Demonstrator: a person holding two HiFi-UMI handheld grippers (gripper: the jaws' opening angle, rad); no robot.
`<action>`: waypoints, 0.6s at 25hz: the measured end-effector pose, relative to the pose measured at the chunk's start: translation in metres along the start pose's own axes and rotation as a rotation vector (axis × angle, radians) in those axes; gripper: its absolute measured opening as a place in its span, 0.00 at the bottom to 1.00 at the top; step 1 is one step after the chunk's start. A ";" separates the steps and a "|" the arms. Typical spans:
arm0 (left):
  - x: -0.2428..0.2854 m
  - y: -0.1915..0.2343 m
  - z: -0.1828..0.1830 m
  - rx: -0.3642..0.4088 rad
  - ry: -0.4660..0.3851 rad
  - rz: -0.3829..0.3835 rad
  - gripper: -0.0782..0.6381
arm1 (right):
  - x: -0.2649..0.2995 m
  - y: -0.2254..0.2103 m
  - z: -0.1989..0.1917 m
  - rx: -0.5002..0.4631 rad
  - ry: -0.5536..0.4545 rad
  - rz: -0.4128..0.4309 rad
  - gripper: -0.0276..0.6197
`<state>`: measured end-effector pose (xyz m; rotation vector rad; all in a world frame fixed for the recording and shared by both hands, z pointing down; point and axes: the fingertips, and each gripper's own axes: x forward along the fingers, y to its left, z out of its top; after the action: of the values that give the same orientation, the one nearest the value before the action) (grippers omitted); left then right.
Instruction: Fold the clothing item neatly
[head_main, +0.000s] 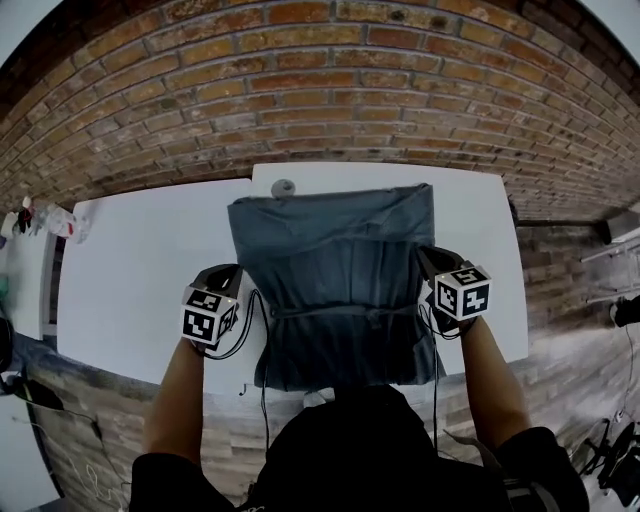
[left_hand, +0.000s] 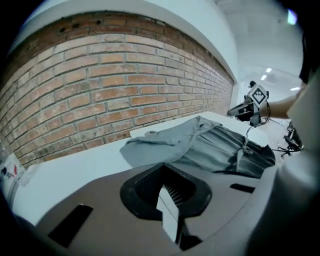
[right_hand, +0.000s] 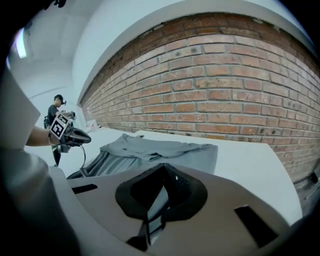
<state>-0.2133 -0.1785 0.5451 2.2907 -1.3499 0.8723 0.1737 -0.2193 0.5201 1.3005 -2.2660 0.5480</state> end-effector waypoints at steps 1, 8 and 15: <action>-0.012 -0.003 -0.009 -0.003 0.001 0.005 0.11 | -0.011 0.004 -0.005 0.010 -0.002 -0.006 0.05; -0.080 -0.035 -0.071 0.004 0.018 -0.007 0.11 | -0.079 0.040 -0.068 0.042 0.033 -0.068 0.05; -0.129 -0.068 -0.106 0.007 0.000 -0.042 0.11 | -0.127 0.077 -0.125 0.061 0.058 -0.070 0.05</action>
<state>-0.2354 0.0007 0.5416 2.3158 -1.2966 0.8650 0.1871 -0.0270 0.5399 1.3700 -2.1631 0.6263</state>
